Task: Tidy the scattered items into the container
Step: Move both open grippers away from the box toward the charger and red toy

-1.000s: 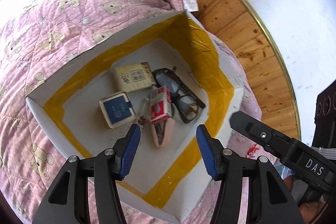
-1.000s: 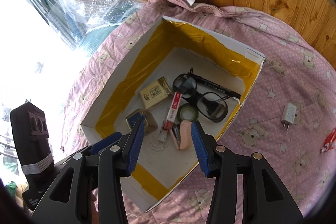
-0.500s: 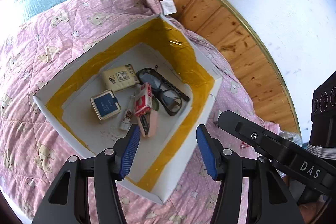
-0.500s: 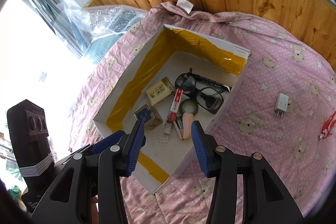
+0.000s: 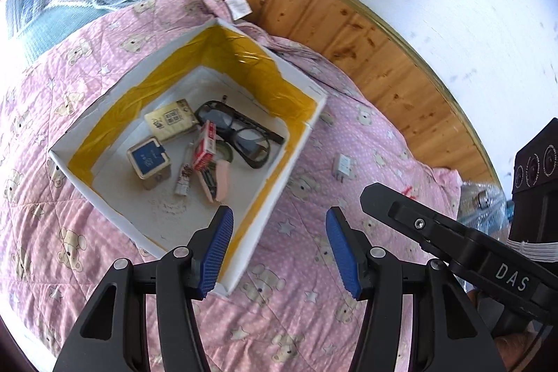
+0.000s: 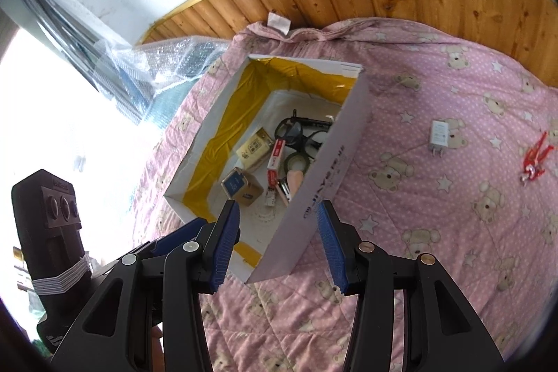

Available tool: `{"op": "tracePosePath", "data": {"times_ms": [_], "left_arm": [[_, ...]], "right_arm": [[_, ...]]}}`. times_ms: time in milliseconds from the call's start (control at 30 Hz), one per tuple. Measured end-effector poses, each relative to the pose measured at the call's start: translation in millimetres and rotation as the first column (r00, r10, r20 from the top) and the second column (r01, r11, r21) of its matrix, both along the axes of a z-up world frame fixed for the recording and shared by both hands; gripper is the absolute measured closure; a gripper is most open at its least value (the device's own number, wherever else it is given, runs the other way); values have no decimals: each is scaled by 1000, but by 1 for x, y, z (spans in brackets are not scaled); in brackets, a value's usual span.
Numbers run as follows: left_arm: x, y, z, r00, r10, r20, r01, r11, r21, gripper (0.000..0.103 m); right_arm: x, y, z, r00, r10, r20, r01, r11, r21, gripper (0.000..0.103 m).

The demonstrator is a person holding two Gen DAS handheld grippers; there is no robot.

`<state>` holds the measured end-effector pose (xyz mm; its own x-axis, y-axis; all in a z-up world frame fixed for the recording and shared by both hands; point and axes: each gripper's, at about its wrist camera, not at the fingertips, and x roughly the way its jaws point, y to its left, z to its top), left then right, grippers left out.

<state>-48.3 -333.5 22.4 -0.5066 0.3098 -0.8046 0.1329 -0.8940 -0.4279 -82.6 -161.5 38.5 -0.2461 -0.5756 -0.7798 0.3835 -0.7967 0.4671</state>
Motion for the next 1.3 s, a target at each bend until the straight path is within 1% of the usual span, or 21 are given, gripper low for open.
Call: {"op": "tracePosePath", "data": {"times_ms": [100,333,533,767,1033,1300], "left_arm": [[4,14,5,1000,-31,-4,31,999,-15,46],[11,50,6,995,-104,8,104,993,-46,46],[12,79,7,987,-161,11,161,985,-56,46],[4,114,2,976,-214,26,216,974,-63,46],[-14,151,-5,964,-262,40,264,963,-59,46],[-39,176,-17,955,-289,68,293,954,-66,46]], "right_arm": [[4,20,-1,999,-38,8,38,999,-22,53],[16,66,-11,991,-127,39,129,990,-58,53],[24,104,-26,977,-199,72,204,977,-58,53],[27,143,-41,954,-279,109,285,957,-52,53],[15,178,-52,931,-342,130,350,936,-41,53],[-10,207,-65,905,-393,161,403,914,-36,53]]}}
